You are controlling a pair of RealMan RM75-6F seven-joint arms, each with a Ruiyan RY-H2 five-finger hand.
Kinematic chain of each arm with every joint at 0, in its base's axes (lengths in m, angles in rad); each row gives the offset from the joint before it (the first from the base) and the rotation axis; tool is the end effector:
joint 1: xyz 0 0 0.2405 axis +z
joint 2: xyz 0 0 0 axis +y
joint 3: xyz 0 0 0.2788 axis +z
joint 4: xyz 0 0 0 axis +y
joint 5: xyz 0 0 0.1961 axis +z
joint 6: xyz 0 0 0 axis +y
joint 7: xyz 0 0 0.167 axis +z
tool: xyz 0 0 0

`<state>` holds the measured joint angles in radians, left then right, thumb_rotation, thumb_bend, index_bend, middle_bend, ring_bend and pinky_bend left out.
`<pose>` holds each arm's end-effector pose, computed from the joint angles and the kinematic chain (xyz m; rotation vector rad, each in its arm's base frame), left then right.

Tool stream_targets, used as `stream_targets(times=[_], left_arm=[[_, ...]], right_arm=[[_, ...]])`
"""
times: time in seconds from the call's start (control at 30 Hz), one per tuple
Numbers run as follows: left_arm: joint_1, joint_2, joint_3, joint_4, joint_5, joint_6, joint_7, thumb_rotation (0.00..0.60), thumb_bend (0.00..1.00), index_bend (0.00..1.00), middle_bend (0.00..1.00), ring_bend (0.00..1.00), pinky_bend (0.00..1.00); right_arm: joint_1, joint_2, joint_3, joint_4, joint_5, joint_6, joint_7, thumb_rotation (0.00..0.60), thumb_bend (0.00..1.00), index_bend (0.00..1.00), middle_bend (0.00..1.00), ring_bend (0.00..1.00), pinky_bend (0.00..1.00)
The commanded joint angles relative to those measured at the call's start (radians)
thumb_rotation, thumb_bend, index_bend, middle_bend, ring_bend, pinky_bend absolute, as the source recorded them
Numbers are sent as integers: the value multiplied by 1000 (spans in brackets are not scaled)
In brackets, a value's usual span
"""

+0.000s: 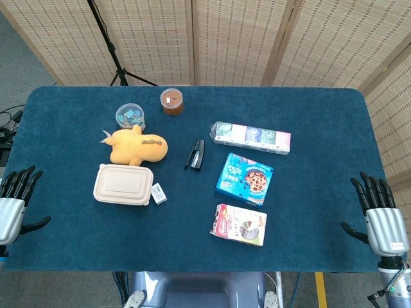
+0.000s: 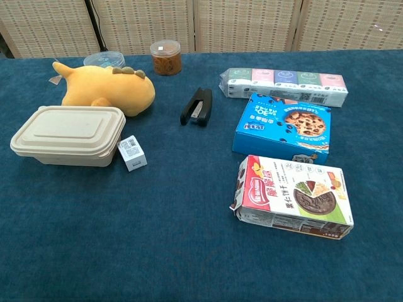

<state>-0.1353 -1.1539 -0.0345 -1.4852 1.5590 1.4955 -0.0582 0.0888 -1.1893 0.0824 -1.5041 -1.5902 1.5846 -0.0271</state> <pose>-0.3281 0.2198 0.1768 -1.4680 -0.8251 -0.9437 -0.3170 -0.2113 0.1816 1.3987 -0.7189 0.9874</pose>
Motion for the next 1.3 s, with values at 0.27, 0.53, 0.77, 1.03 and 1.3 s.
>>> stream_targets(times=[0.27, 0.53, 0.77, 1.03, 1.3], left_arm=[[6, 0, 12, -3, 23, 15, 93, 600, 0, 0, 0, 0, 0], [-8, -45, -1, 1, 21, 13, 33, 292, 0, 0, 0, 0, 0], [-38, -69, -22, -44, -22, -44, -60, 72, 0, 0, 0, 0, 0], [-209, -120, -153, -73, -86, -186, 82, 22, 0, 0, 0, 0, 0], [-427, -305, -241, 128, -171, -377, 185, 0, 0, 0, 0, 0, 0]], right_arm=[[-12, 3, -6, -5, -14, 25, 3, 600, 0, 0, 0, 0, 0], [-12, 5, 1, -1, 5, 16, 2, 600, 0, 0, 0, 0, 0], [-27, 14, -6, -6, 4, 31, 12, 600, 0, 0, 0, 0, 0], [-22, 21, 5, -9, 25, 13, 30, 600, 0, 0, 0, 0, 0], [2, 18, 36, 28, 111, -63, 62, 600, 0, 0, 0, 0, 0]])
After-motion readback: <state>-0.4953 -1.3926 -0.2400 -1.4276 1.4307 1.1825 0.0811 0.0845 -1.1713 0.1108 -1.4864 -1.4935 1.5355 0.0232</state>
